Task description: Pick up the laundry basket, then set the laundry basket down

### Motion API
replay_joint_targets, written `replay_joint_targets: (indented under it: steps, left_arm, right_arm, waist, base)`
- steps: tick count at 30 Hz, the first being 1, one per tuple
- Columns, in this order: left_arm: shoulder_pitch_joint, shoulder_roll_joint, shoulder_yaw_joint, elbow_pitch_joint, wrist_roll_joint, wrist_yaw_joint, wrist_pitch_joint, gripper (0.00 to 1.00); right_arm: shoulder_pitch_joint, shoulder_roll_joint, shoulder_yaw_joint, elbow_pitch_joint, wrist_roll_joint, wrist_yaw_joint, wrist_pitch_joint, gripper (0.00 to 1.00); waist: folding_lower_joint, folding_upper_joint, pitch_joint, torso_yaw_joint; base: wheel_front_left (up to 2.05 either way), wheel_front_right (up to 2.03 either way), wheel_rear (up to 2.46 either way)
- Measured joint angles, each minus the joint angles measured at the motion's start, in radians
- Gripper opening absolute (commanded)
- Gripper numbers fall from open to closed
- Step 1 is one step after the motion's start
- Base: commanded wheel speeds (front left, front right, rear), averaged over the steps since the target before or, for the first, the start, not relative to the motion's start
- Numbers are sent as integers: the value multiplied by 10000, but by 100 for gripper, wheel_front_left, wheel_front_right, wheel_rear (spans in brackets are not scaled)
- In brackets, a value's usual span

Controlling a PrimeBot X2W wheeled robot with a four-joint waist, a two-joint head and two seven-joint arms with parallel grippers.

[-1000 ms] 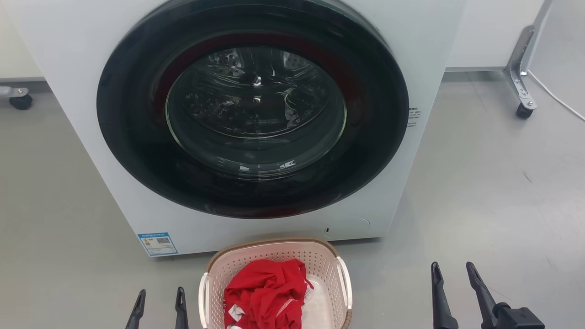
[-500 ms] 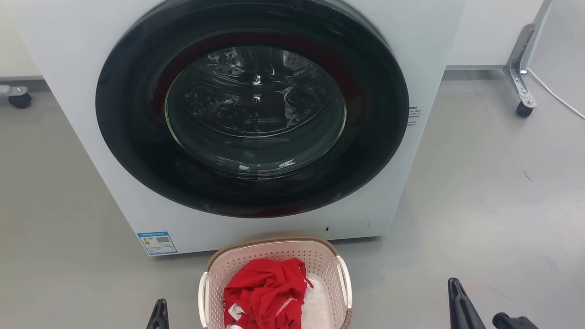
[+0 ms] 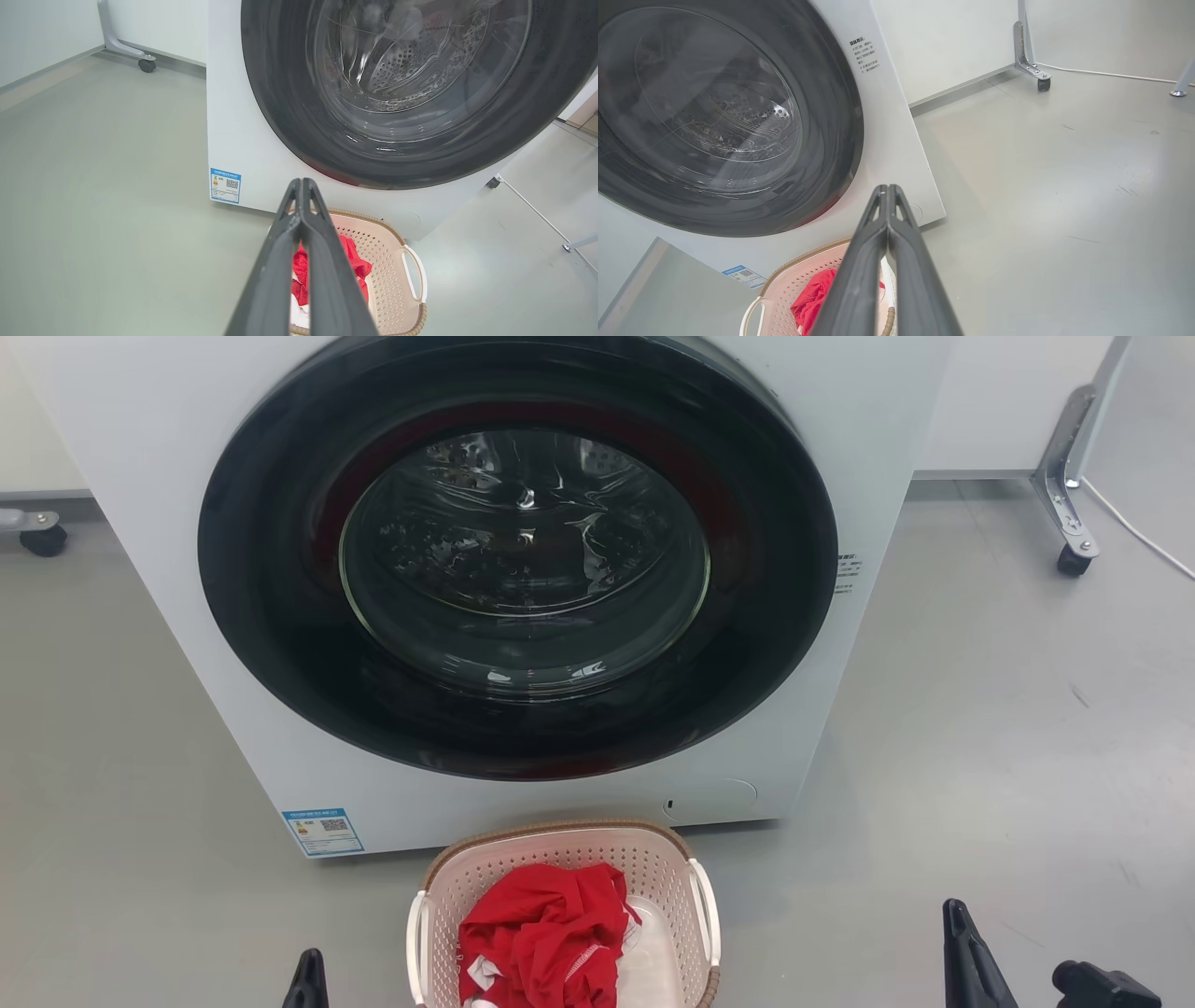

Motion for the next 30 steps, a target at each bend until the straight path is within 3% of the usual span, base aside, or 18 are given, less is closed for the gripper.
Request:
replay_joint_targets:
  steps: [30]
  left_arm:
    - [-882,-173,729,543,-4334,-717,1189,0]
  right_arm:
    - [-484,125,-1149,506,4230,744,1206,0]
  waist:
    - [2,0,-1,52]
  base:
    - [0,0,0]
